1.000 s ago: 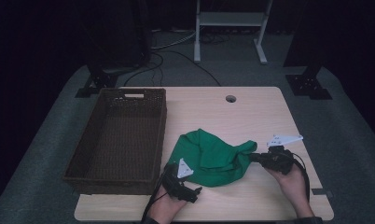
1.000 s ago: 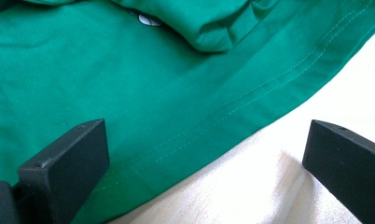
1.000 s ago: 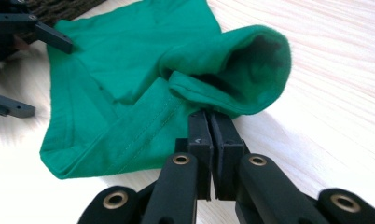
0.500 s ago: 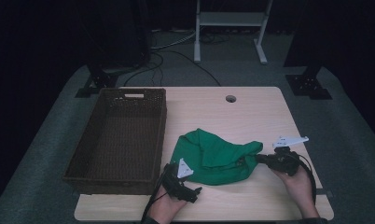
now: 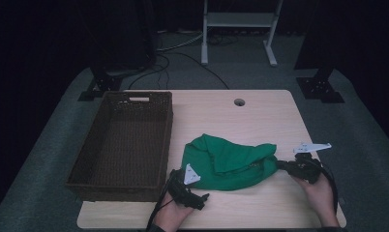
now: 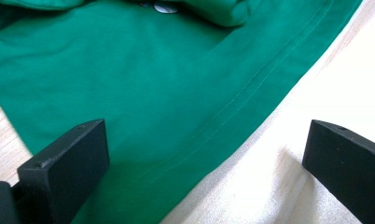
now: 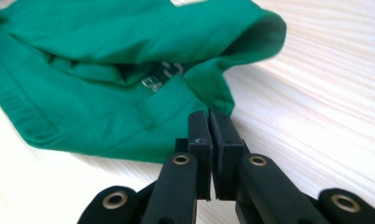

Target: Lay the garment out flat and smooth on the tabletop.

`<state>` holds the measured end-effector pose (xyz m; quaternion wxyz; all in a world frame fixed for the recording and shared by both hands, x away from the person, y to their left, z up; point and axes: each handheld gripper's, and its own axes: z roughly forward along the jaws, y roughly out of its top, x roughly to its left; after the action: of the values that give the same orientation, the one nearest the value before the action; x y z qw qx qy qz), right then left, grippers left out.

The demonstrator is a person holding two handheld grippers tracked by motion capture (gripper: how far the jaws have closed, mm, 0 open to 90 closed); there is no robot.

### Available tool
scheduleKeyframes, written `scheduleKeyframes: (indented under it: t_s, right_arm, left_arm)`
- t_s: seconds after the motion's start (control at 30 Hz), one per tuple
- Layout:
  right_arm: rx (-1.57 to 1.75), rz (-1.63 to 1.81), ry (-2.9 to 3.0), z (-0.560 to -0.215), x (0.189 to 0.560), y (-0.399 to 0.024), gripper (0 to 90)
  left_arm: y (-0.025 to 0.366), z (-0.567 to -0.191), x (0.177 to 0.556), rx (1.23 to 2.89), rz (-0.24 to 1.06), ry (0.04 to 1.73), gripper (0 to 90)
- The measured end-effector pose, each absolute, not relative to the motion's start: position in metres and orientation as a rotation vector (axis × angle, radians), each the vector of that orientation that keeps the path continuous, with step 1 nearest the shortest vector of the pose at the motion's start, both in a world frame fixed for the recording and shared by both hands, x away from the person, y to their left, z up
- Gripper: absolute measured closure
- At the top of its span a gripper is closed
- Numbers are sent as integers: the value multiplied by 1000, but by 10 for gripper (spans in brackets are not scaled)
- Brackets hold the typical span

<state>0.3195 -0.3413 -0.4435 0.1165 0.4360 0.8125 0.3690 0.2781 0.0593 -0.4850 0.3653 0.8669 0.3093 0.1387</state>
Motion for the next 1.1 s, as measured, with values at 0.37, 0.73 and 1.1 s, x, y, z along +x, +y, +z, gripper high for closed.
scheduleKeyframes:
  t_s: [0.37, 0.73, 1.1]
  right_arm:
    - [1298, 1063, 2388, -454, 319, -353, 879]
    - [1299, 1060, 2398, -462, 314, -358, 729]
    - [1246, 1177, 2357, -449, 307, -360, 572]
  left_arm:
    - [59, -485, 278, 2239, 360, 788, 0]
    - [59, -485, 278, 2239, 358, 789, 0]
    - [59, -485, 278, 2239, 358, 790, 0]
